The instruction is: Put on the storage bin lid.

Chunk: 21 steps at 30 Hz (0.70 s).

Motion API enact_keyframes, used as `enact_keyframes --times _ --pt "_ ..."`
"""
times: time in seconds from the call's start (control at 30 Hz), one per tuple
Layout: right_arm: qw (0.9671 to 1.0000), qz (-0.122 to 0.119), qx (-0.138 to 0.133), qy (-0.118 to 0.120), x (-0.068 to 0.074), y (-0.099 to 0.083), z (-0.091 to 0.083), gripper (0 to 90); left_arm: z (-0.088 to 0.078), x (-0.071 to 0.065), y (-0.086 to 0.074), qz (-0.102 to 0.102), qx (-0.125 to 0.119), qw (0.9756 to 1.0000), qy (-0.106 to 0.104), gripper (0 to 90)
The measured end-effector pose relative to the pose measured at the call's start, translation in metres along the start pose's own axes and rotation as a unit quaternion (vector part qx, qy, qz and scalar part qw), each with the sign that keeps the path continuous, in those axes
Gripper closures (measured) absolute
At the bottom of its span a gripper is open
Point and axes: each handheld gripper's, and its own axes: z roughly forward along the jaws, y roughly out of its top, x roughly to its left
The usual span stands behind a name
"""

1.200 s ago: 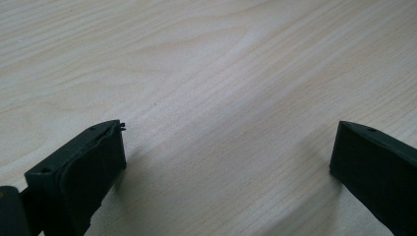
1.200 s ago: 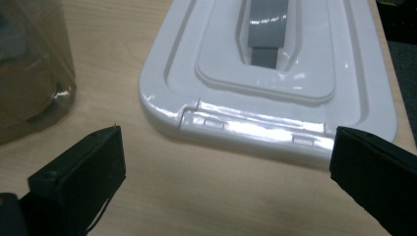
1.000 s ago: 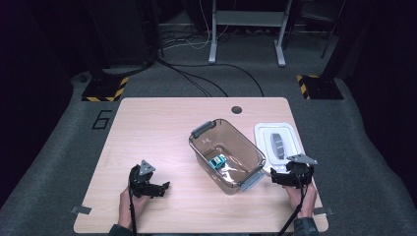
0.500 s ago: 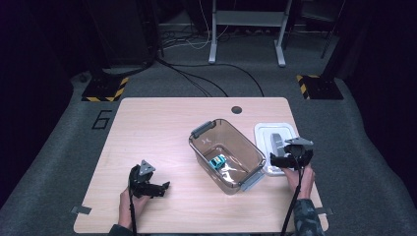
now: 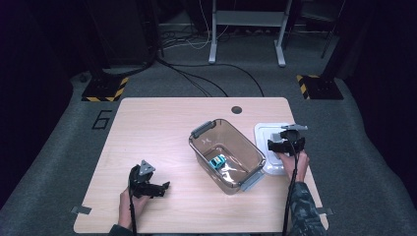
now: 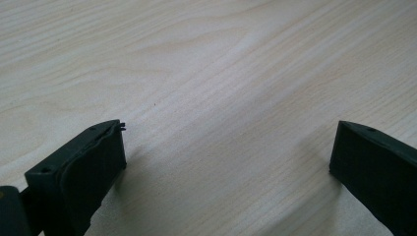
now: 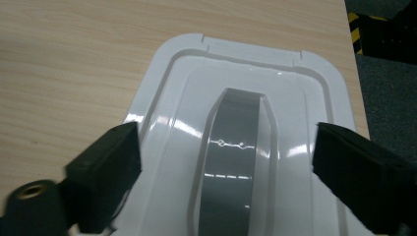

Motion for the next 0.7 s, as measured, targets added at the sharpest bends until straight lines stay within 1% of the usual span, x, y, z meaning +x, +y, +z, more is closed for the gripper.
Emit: enact_keyframes --times 0.03,0.07,0.13,0.23,0.33,0.37,0.43,0.5,0.57,0.63,0.7 --pt "1.0 -0.002 0.004 -0.004 0.001 0.0 0.002 19.0 0.0 0.0 0.0 0.0 0.0 1.0 0.0 0.0" --pt "0.9999 -0.005 0.011 -0.011 0.002 0.0 0.005 26.2 0.0 0.0 0.0 0.0 0.0 1.0 0.0 0.0" --pt "0.9995 0.0 0.027 -0.016 0.002 0.001 0.01 29.2 0.0 0.0 0.0 0.0 0.0 1.0 0.0 0.0" --pt "0.9992 0.01 0.035 -0.018 -0.002 0.0 0.015 38.7 0.0 0.0 0.0 -0.002 0.0 1.0 -0.002 0.0" --pt "0.999 0.014 0.039 -0.015 -0.005 -0.001 0.02 46.3 0.0 0.0 0.0 -0.003 -0.002 1.0 -0.003 0.1" --pt "0.999 0.015 0.04 -0.016 -0.004 -0.002 0.022 48.0 0.0 0.0 0.0 0.0 0.0 1.0 -0.004 0.1" --pt "0.999 0.012 0.041 -0.014 -0.004 -0.002 0.024 55.1 0.0 0.0 0.0 0.0 0.0 1.0 -0.003 0.1" --pt "0.9991 0.013 0.038 -0.012 -0.003 -0.002 0.023 62.0 0.0 0.0 0.0 0.002 0.001 1.0 -0.003 0.1" --pt "0.9991 0.005 0.039 -0.019 -0.002 -0.001 0.023 63.5 0.0 0.0 0.0 0.002 0.0 1.0 -0.003 0.1" --pt "0.9993 0.007 0.036 -0.012 -0.002 -0.001 0.023 65.7 0.0 0.0 0.0 0.002 0.0 1.0 -0.003 0.1" --pt "0.9993 0.008 0.036 -0.011 -0.003 -0.001 0.022 66.0 0.0 0.0 0.0 0.002 0.001 1.0 -0.003 0.2"
